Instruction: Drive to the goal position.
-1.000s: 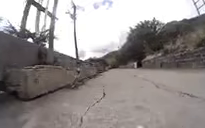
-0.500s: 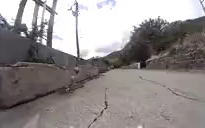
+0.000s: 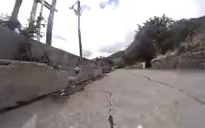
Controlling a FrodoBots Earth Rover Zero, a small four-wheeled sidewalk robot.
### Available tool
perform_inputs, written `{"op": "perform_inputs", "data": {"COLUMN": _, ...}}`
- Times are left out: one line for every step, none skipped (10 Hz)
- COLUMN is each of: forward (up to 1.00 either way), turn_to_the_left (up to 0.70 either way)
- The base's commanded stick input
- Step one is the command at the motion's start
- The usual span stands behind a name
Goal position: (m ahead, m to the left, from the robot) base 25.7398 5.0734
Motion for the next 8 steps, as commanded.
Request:
{"op": "perform_inputs", "data": {"forward": 1.0, "turn_to_the_left": -0.16}}
{"op": "perform_inputs", "data": {"forward": 1.0, "turn_to_the_left": -0.01}}
{"op": "perform_inputs", "data": {"forward": 1.0, "turn_to_the_left": 0.0}}
{"op": "perform_inputs", "data": {"forward": 1.0, "turn_to_the_left": 0.0}}
{"op": "perform_inputs", "data": {"forward": 1.0, "turn_to_the_left": 0.0}}
{"op": "perform_inputs", "data": {"forward": 1.0, "turn_to_the_left": 0.0}}
{"op": "perform_inputs", "data": {"forward": 1.0, "turn_to_the_left": 0.0}}
{"op": "perform_inputs", "data": {"forward": 1.0, "turn_to_the_left": 0.0}}
